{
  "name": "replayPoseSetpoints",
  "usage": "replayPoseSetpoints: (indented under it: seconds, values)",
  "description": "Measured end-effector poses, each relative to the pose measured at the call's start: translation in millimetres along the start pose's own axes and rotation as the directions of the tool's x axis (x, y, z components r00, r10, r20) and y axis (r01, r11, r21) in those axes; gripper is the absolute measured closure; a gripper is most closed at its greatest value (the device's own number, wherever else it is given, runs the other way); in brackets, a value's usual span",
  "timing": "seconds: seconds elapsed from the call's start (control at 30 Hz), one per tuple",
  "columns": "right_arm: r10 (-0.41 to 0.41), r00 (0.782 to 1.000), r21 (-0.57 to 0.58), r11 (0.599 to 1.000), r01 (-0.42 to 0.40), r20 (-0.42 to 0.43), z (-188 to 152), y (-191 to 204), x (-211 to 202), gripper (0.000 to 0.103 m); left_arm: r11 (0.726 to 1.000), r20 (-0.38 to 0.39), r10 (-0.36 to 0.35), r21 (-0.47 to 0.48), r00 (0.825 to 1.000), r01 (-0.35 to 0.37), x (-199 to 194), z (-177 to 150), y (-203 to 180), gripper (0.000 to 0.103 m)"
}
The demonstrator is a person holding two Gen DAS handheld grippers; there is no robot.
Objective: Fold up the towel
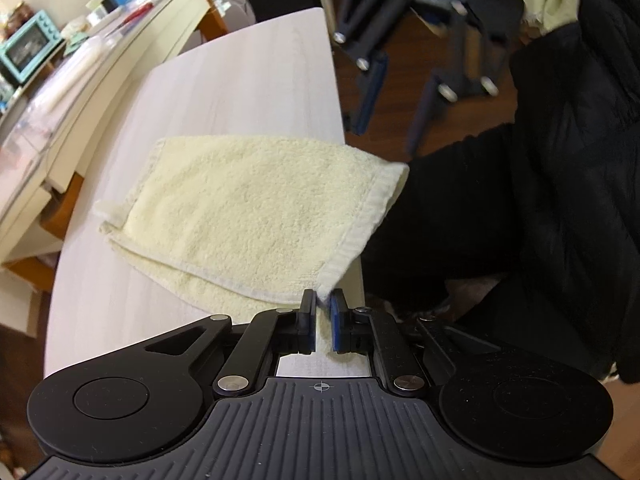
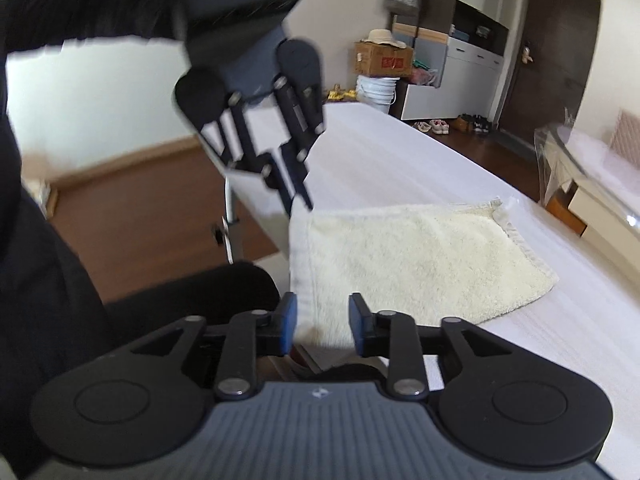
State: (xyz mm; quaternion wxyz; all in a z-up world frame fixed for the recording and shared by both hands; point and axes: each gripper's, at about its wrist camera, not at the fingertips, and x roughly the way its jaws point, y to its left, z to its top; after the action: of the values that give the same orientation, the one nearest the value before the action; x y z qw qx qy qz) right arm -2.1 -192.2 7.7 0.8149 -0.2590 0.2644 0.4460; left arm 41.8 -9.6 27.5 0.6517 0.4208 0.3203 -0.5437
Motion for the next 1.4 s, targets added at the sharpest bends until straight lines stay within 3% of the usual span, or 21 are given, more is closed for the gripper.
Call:
replayPoseSetpoints:
  seconds: [0.17, 0.27, 0.33, 0.43, 0.47, 0.63, 0.77, 0.83, 1.03, 1.17, 1.4]
  values:
    - [-0.133, 0.991, -0.181, 0.975, 0.127, -0.023, -8.3, 37.7, 19.8, 0.057, 0.998, 0.028, -0.027, -0.063, 0.999, 0.029, -9.0, -0.8, 8.5, 0.096]
    - [-0.211, 0.978, -0.257, 0.945, 0.203, -0.003, -15.3, 52.6, 28.6, 0.055, 0.996, 0.037, -0.035, -0.079, 0.999, 0.038, -9.6, 0.3, 11.5, 0.096]
    - [-0.275, 0.961, -0.341, 0.903, 0.263, 0.013, -19.7, 67.1, 41.4, 0.055, 0.996, 0.038, -0.036, -0.078, 0.999, 0.039, -9.2, 0.1, 11.7, 0.096]
    - [-0.304, 0.952, -0.394, 0.869, 0.298, 0.048, -21.4, 78.9, 46.5, 0.066, 0.997, 0.033, -0.029, -0.069, 0.999, 0.031, -7.5, -1.0, 10.3, 0.096]
    - [-0.313, 0.948, -0.393, 0.866, 0.310, 0.059, -20.7, 80.0, 45.8, 0.075, 0.997, 0.033, -0.029, -0.069, 0.999, 0.031, -7.9, -1.6, 10.0, 0.096]
    - [-0.299, 0.952, -0.334, 0.893, 0.302, 0.062, -14.0, 67.8, 31.6, 0.090, 0.997, 0.040, -0.027, -0.065, 0.999, 0.029, -16.1, -2.4, 8.1, 0.096]
    - [-0.162, 0.986, -0.182, 0.969, 0.165, 0.031, -2.1, 37.5, 9.4, 0.093, 0.999, 0.045, -0.027, -0.042, 0.999, 0.029, -21.0, 4.9, 4.6, 0.096]
    - [-0.113, 0.993, -0.141, 0.983, 0.115, 0.023, 1.7, 23.3, -0.8, 0.093, 0.999, 0.046, -0.021, -0.035, 0.999, 0.022, -23.9, 10.6, 4.2, 0.096]
    - [-0.063, 0.996, -0.031, 0.997, 0.065, 0.070, 13.9, -39.9, -24.0, 0.094, 0.996, 0.065, 0.054, -0.072, 0.996, -0.050, -27.7, 31.2, 31.7, 0.096]
    - [-0.058, 0.995, 0.054, 0.997, 0.054, 0.080, 14.7, -98.1, -21.0, 0.095, 0.990, 0.069, 0.113, -0.090, 0.991, -0.106, -22.9, 44.2, 59.5, 0.096]
    - [-0.055, 0.996, 0.140, 0.989, 0.044, 0.075, 9.1, -166.9, -1.0, 0.096, 0.974, 0.041, 0.183, -0.146, 0.982, -0.175, 11.4, 56.9, 122.1, 0.096]
